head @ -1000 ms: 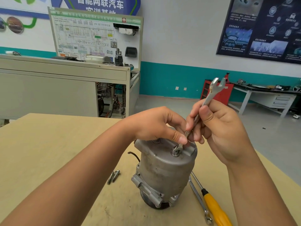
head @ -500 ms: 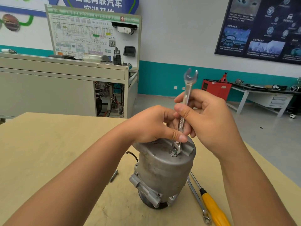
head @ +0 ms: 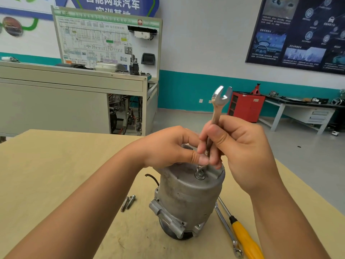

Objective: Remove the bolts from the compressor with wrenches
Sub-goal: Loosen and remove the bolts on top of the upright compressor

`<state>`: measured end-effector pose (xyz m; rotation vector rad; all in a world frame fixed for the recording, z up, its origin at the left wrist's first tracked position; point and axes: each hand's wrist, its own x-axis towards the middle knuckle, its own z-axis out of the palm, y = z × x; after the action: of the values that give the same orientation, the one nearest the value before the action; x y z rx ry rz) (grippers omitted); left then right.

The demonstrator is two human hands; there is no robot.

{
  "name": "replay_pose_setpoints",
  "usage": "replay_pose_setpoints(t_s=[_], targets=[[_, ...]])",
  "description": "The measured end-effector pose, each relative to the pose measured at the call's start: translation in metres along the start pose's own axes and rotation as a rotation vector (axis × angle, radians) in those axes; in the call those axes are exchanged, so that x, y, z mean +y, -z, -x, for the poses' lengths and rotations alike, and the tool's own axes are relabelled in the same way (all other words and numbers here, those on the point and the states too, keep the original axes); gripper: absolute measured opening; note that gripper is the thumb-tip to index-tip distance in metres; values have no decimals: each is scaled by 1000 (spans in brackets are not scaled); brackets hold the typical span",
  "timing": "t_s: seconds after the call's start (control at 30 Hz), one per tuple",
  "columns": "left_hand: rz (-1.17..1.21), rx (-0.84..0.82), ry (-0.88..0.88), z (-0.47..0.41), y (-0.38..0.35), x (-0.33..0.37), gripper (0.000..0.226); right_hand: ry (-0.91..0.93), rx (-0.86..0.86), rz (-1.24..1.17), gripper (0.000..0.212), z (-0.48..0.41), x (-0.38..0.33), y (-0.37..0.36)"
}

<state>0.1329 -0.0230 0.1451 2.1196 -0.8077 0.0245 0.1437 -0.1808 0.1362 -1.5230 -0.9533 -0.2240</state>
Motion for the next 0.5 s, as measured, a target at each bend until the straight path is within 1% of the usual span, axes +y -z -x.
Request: replay_pose_setpoints(t_s=[0.03, 0.13, 0.2, 0.27, 0.3, 0.4, 0.5], targets=[[-20, -11, 11, -2, 2, 0, 35, 0, -2, -20, 22, 1, 1, 0], [-60, -10, 46, -5, 5, -1, 11, 15, -1, -90, 28, 2, 4, 1], [-59, 8, 50, -9, 3, 0, 13, 47, 0, -136, 38, 5, 8, 2], [-64, 37, 32, -12, -1, 1, 15, 65, 37, -158, 43, 9, 12, 2], [-82, 51, 24, -14, -4, 1, 11, 65, 78, -164, 42, 10, 14, 1], [-138, 92, 15, -19, -8, -3, 23, 58, 224, -108, 37, 14, 17, -1], [-179, 154, 1, -22, -10, -5, 16, 40, 259, 12, 31, 10, 13, -2]])
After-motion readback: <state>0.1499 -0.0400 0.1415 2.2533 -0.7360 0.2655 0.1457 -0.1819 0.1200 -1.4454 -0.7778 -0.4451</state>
